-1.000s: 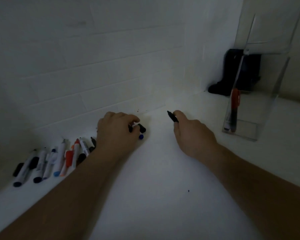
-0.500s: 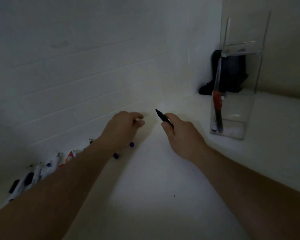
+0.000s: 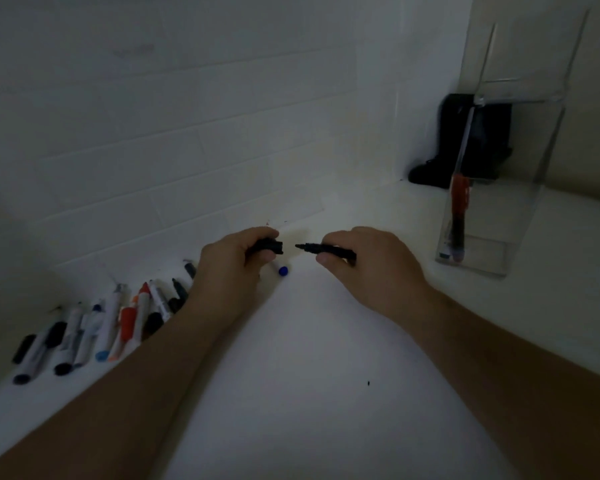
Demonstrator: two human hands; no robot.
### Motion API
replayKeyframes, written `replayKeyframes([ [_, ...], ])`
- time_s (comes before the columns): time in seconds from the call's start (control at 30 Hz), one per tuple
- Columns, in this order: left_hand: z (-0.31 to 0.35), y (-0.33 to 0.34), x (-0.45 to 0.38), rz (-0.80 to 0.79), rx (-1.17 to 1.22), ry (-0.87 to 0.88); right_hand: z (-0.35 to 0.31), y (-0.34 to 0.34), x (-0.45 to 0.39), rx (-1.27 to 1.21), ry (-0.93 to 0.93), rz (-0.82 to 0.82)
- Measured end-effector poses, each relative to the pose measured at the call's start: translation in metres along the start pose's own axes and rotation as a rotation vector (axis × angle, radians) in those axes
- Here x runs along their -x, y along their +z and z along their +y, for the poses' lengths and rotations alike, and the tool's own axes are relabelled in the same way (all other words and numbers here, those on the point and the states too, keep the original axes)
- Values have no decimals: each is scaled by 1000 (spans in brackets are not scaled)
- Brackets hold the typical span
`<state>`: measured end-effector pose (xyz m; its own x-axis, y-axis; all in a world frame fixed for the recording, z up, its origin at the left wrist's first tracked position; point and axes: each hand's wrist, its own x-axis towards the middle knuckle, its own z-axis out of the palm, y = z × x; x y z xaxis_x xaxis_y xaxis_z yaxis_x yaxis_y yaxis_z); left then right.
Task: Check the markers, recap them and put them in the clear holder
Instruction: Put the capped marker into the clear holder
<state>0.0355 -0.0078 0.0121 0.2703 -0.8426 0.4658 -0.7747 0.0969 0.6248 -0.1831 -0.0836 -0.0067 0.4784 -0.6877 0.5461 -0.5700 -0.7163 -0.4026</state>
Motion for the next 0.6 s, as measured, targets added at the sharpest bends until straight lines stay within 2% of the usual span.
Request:
replayKeyframes([
  [0.13,4,1,1,5,11,0,-1,-1,0,30,-42,1],
  [0.33,15,3,7,-57,-44,89,-5,0,0,61,-66,-8],
  [0.6,24,5,11,-140,-33,59,-11,-8,3,136,-96,4],
])
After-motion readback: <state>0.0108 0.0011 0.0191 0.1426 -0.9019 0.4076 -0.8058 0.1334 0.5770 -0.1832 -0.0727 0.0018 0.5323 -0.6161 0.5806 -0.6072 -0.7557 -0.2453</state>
